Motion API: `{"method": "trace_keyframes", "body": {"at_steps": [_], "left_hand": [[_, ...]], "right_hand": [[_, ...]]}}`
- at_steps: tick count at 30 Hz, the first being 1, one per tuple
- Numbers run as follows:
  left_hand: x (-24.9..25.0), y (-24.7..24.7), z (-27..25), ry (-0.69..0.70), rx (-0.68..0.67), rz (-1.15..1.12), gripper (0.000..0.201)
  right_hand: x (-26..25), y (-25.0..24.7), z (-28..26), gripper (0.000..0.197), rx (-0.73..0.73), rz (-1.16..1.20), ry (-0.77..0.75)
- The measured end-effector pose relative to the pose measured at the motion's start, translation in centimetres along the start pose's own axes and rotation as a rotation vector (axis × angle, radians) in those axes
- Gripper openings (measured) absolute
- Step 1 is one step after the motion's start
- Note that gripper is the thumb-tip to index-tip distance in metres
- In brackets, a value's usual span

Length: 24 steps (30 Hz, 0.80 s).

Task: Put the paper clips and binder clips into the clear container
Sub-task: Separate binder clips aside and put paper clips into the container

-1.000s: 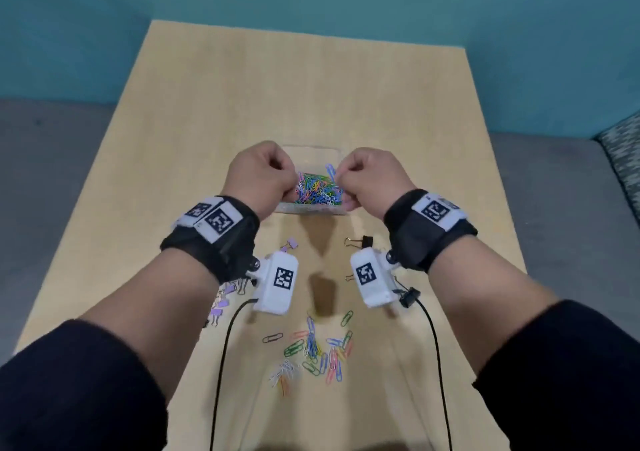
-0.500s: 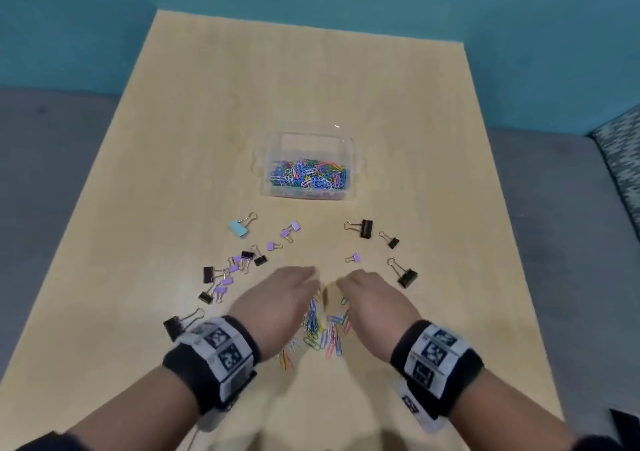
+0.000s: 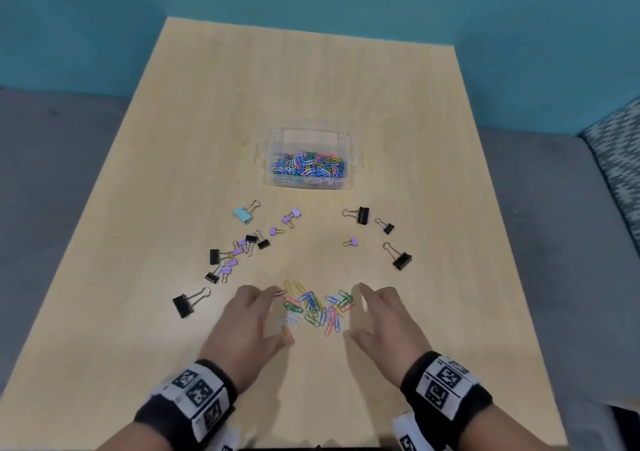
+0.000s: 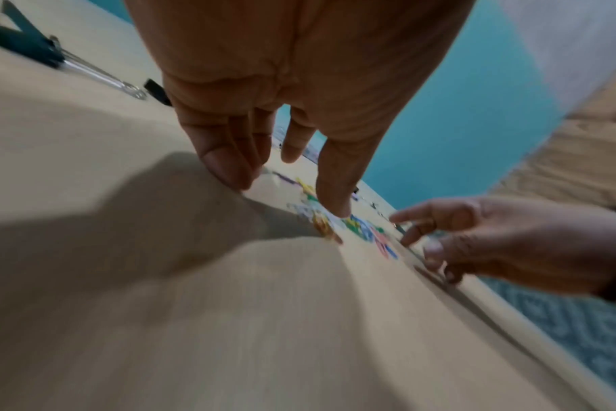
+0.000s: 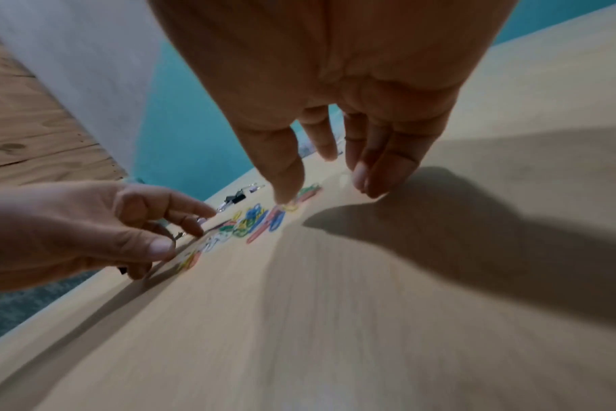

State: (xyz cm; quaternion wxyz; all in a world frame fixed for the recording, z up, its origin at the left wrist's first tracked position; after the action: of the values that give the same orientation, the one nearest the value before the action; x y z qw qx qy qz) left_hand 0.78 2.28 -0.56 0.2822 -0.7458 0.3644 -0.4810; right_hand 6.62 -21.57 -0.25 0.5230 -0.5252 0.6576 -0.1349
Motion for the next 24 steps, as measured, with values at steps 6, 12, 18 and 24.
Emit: {"method": "trace_keyframes", "body": {"at_steps": [6,12,18,24], "left_hand": [[2.1,1.9,1.7,0.046,0.033,0.087,0.052],[2.9,1.7,3.7,0.042,0.038,0.201,0.01],[3.6,1.1,4.1,0.103,0.028,0.29,0.007],[3.4,0.9,4.1,0.088,-0.002,0.25,0.014]], "right_hand": [[-3.5,2.1,2.3,0.039,0.018,-0.113,-0.061],[-4.2,2.4,3.9,0.011,0.057,-0.181,-0.137],[-4.7,1.6,4.2,0.027,-0.013,-0.287,-0.146],[-4.4,0.9,4.4,0.029,-0.054,-0.305,-0.116]]}}
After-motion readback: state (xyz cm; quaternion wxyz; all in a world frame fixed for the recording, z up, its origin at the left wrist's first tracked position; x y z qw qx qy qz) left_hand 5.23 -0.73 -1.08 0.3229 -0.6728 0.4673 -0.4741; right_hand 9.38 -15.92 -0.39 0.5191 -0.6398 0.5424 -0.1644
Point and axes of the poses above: each hand's wrist, its own z-axis towards the middle knuckle, its own y-axis out of the palm, x = y × z, the point moved 3 cm from there along z, towards the middle knuckle, and after that the axes turned 3 degrees about z, right-handed, at the moved point
